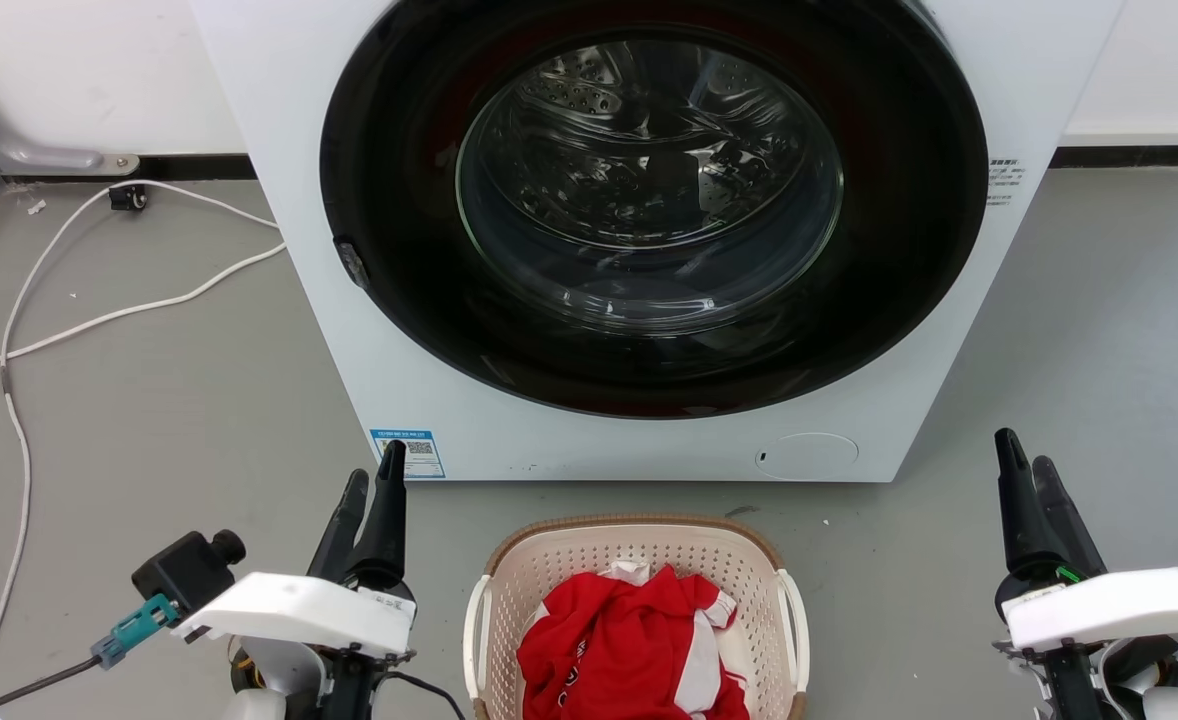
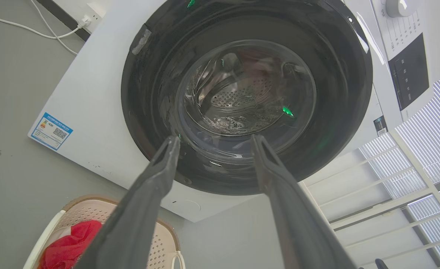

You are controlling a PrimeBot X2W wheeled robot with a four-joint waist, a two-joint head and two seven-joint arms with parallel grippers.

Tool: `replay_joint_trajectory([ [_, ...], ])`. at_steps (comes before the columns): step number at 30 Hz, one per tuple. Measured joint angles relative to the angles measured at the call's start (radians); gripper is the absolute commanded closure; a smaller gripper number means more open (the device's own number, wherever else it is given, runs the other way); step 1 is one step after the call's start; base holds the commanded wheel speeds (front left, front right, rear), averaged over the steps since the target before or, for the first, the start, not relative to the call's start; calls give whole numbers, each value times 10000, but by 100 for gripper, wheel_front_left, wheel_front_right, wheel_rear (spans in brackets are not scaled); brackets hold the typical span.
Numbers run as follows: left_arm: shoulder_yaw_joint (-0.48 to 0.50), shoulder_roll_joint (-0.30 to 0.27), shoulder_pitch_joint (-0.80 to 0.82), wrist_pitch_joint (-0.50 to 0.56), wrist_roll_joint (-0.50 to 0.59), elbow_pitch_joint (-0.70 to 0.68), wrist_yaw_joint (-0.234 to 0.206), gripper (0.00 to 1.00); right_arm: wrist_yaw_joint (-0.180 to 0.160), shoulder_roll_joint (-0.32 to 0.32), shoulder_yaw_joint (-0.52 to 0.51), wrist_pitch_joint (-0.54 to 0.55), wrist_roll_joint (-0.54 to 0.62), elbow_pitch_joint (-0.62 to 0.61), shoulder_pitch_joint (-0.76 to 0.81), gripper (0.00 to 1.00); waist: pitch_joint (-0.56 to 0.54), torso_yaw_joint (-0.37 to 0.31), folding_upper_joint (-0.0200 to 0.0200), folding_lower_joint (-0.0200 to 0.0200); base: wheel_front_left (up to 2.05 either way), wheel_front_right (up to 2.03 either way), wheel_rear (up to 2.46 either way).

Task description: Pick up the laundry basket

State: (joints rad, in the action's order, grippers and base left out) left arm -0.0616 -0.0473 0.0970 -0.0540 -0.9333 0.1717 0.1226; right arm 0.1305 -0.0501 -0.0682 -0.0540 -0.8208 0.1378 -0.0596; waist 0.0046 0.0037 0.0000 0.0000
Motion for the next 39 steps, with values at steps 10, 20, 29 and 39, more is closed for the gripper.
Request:
replay_joint_trajectory([
  [10,-332,-2,63,-366,1755,-38,-125,0,0,0,12,-345,1649,-81,55,0,-7,10,0,0,0,0,0],
  [20,-596,-27,84,-650,3147,-27,-261,0,0,0,123,-525,2951,-169,138,0,-18,28,0,0,0,0,0],
  [29,-859,-107,120,-917,4343,-19,-368,0,2,0,167,-612,4057,-169,203,0,-12,63,0,0,0,0,0],
  [39,-1143,-140,161,-1181,5444,12,-451,0,2,0,222,-690,5168,-161,249,0,9,95,0,0,0,0,0],
])
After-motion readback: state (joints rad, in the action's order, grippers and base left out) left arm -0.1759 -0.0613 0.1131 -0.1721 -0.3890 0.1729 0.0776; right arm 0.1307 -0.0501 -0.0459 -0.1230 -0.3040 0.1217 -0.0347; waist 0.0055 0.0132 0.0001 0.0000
